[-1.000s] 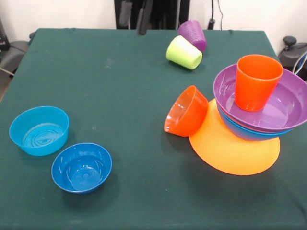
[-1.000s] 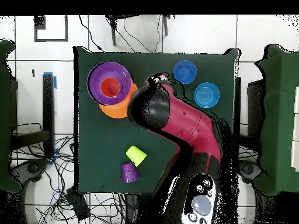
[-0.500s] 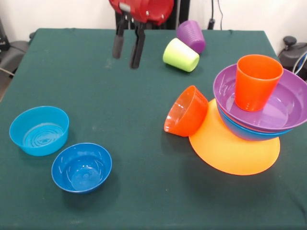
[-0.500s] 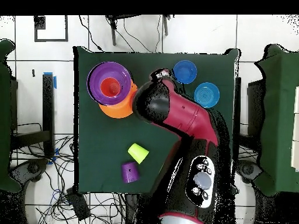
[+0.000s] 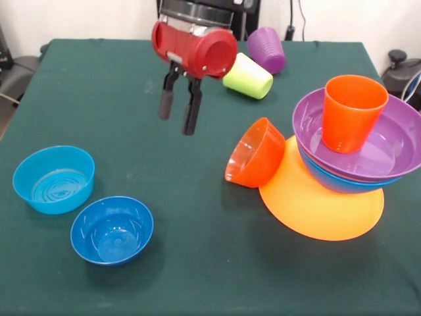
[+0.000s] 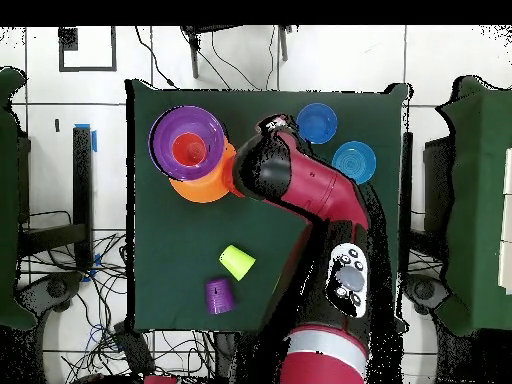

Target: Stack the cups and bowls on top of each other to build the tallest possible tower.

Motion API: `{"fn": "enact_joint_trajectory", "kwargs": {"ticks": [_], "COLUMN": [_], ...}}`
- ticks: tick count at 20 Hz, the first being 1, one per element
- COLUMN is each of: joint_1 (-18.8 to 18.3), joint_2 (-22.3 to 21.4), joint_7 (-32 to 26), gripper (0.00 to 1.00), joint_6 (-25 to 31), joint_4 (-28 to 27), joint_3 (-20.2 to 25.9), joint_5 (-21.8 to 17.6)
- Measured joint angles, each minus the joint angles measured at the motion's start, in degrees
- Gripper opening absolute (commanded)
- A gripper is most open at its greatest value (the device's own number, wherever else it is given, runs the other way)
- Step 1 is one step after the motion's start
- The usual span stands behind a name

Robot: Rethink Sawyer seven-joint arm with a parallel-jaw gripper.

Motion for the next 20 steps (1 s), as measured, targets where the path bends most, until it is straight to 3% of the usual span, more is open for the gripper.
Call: {"fn": "enact_joint_trajectory", "kwargs": {"ticks": [6,15,20], "joint_1": [-4.5,-16.5,-21.2], "joint_2": [-0.5,-2.6,-1.9], "joint_7": [0.0,0.0,0.0], "gripper": [1.00,1.00,1.00], "joint_6": [0.0,0.0,0.0], "joint_4": [-0.3,-0.3,-0.3], "joint_3": [3.2,9.7,12.2], "joint_5": [-3.4,-11.3,-15.1]}}
